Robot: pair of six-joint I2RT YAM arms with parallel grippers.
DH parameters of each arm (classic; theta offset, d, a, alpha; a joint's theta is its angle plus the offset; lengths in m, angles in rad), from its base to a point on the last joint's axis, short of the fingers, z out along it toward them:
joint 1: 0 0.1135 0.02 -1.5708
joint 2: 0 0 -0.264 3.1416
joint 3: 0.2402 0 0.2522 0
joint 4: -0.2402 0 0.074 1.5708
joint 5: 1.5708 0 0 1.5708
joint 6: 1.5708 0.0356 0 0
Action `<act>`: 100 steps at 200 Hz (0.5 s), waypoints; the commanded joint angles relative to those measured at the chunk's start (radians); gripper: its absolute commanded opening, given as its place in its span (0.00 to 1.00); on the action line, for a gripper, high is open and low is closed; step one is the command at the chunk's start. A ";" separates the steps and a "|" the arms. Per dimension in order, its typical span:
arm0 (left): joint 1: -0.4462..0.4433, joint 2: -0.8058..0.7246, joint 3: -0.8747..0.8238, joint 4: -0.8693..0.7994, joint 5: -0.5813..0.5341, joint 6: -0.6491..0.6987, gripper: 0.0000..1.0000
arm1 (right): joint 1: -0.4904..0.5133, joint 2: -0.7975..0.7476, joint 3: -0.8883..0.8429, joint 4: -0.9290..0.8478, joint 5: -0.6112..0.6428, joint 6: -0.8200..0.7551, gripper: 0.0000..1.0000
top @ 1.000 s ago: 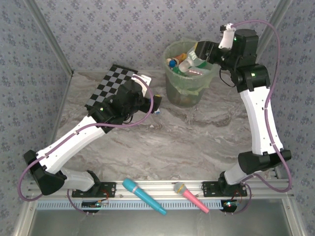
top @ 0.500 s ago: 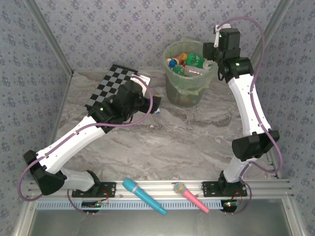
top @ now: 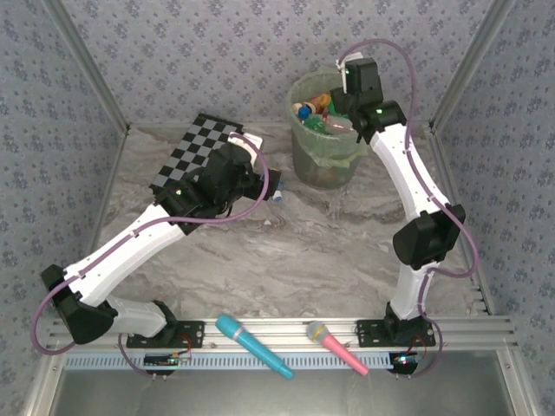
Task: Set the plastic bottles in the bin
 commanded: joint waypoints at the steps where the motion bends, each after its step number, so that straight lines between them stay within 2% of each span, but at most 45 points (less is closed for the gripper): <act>1: 0.006 -0.028 0.027 -0.016 -0.025 -0.017 1.00 | 0.027 -0.001 0.006 0.009 0.023 -0.018 0.86; 29: 0.006 -0.034 0.020 -0.019 -0.027 -0.021 1.00 | 0.045 -0.020 0.020 -0.008 -0.028 0.015 0.91; 71: 0.007 -0.051 -0.003 -0.014 -0.032 -0.035 1.00 | 0.044 -0.064 0.028 -0.026 -0.100 0.066 0.85; 100: 0.006 -0.055 -0.004 -0.012 -0.029 -0.044 1.00 | 0.030 -0.095 0.015 -0.090 -0.172 0.125 0.85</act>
